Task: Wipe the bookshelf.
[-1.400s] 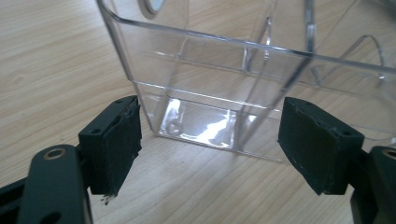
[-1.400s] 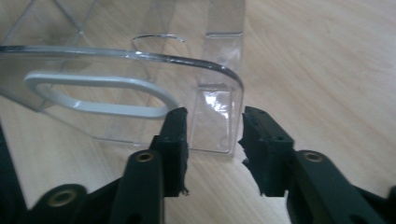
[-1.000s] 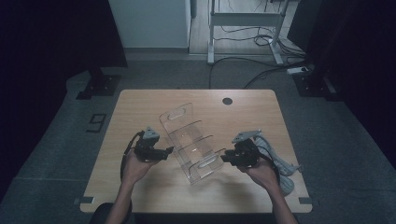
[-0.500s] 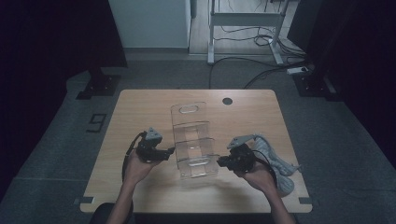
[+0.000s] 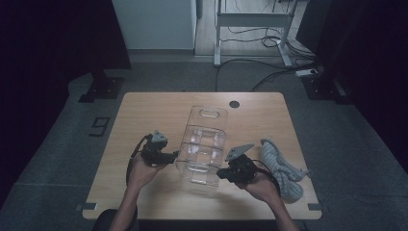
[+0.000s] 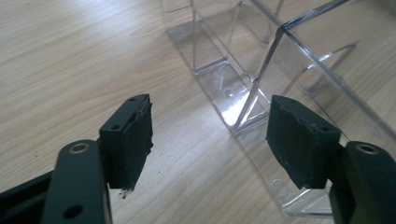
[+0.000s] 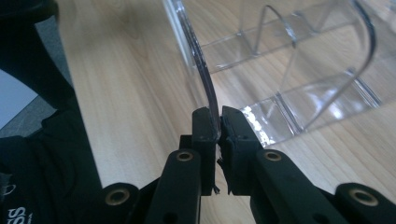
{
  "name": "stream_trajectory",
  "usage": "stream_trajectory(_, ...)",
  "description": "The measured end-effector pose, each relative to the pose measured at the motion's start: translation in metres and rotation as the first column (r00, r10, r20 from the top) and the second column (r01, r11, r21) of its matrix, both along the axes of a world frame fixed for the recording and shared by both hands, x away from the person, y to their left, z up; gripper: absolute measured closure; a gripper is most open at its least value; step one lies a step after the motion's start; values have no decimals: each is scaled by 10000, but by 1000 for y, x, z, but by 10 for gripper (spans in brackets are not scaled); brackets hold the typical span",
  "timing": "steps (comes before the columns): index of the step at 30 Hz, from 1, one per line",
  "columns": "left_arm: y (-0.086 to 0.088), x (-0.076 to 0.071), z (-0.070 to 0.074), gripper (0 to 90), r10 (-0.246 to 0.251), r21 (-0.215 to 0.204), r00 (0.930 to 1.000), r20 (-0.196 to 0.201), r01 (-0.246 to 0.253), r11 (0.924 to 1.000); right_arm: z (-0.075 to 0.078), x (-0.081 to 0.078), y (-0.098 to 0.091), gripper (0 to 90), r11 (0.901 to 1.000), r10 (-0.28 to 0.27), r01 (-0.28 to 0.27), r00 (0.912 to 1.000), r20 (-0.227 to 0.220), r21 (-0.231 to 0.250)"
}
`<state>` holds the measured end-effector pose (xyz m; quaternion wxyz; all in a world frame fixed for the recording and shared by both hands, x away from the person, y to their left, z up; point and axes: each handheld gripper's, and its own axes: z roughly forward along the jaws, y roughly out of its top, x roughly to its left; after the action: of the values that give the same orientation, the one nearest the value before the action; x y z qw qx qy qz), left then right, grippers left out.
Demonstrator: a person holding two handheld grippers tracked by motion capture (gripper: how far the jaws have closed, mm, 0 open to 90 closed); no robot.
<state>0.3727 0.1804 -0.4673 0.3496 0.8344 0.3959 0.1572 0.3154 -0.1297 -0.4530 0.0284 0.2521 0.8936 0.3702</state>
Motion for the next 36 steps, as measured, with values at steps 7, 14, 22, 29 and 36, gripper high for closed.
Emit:
stream_trajectory(7, 11, -5, -2, 222, -376, -142, 9992, -137, 374, 9992, -1, 2, -7, 752, 10000, -44, 45, 10000, -79, 85)
stream_trajectory(14, 26, -29, 4, 205, -615, -308, 9980, 132, 619, 9976, 4, 8, -29, 681, 9997, -70, 73, 9999, -112, 219)
stream_trajectory(22, 22, -53, 8, 219, -1202, -640, 9917, 467, 1231, 9903, 2, 26, -40, 651, 9936, -1102, 1098, 9938, 158, 245)
stream_trajectory(29, 4, -58, 7, 265, -1538, -392, 9866, 544, 1560, 9870, -1, 45, -27, 626, 9888, -1484, 1477, 9884, 317, 232)
stream_trajectory(36, -5, -54, -4, 298, -1635, -62, 9860, 318, 1638, 9865, -3, 57, -16, 661, 9894, -1377, 1368, 9904, 145, 483)
